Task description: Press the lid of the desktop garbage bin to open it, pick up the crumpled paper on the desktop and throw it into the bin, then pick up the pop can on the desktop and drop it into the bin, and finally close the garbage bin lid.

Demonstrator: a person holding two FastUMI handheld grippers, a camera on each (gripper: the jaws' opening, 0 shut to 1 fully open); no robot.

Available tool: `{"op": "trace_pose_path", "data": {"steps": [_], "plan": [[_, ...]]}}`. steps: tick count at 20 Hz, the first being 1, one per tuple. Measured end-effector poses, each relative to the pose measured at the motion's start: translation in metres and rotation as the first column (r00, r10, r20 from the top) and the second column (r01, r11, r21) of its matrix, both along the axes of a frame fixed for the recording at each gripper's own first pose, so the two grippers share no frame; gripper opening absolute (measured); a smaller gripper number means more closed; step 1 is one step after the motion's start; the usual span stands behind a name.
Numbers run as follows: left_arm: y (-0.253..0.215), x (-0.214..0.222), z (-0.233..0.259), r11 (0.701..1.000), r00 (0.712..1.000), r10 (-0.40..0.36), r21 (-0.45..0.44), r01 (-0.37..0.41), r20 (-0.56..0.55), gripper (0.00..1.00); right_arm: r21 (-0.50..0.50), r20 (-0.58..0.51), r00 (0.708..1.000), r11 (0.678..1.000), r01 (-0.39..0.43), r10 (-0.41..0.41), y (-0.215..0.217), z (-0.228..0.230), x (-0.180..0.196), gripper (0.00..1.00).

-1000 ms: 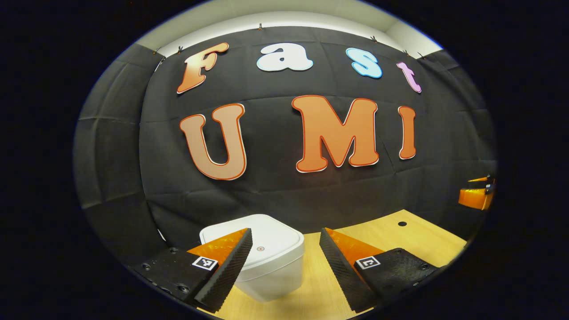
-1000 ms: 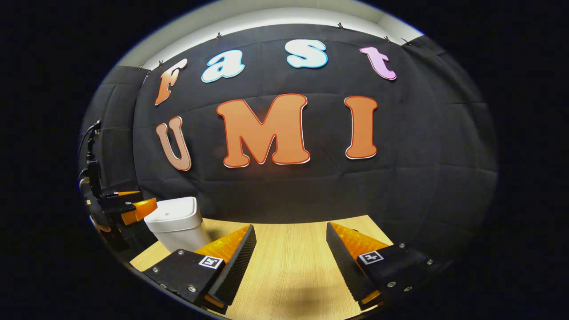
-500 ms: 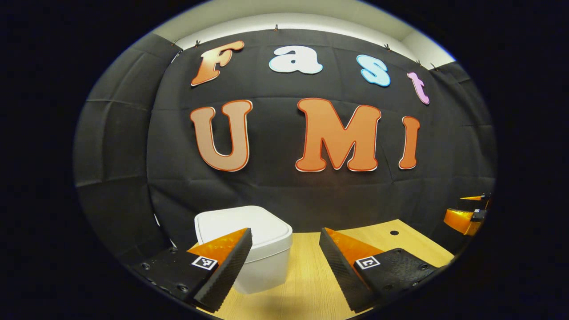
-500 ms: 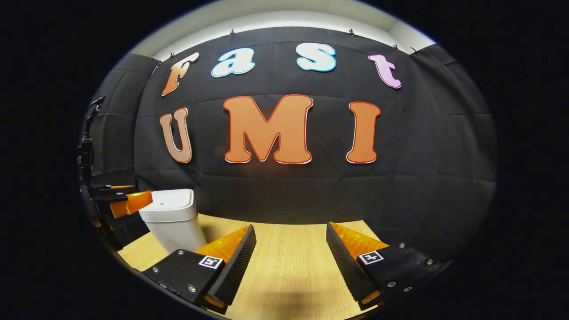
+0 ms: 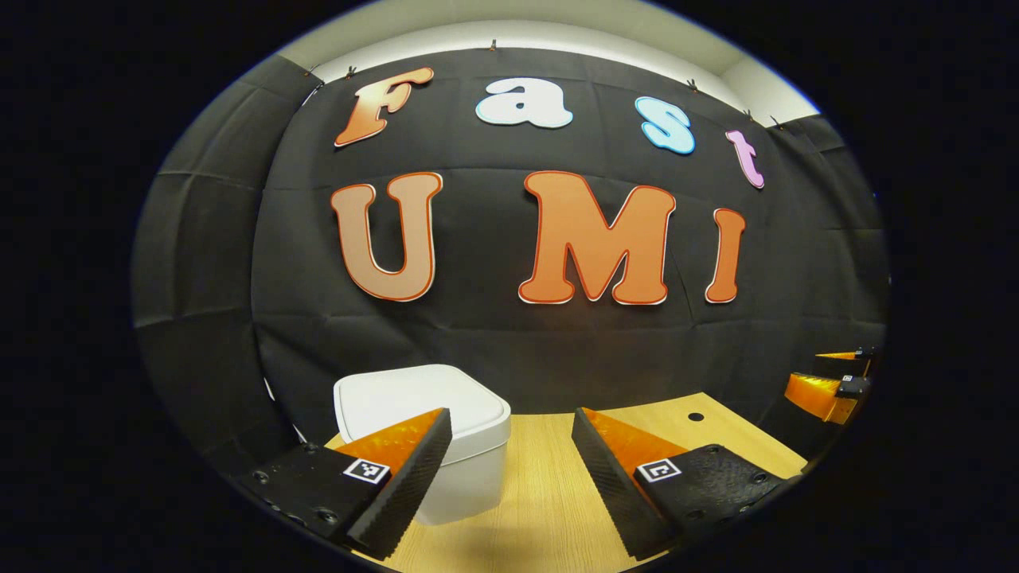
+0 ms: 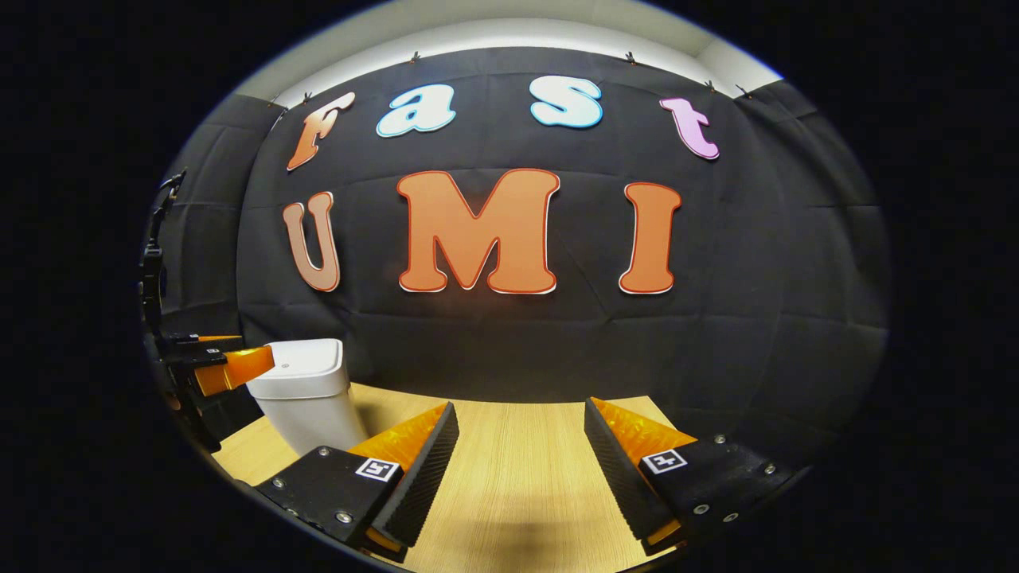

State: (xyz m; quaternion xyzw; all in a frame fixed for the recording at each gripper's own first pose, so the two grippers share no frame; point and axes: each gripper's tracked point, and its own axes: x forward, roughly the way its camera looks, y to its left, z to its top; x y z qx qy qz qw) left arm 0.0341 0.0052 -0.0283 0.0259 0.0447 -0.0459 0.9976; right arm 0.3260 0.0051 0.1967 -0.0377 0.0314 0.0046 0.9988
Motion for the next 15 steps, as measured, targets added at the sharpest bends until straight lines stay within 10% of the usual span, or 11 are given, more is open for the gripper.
{"op": "trace_pose_path", "data": {"steps": [15], "plan": [[-0.017,-0.002,0.004,1.0,1.0,-0.02,-0.006,0.02,0.004,0.99,0.013,-0.001,1.0,1.0,0.008,-0.008,-0.009,0.001,0.001,0.95]]}}
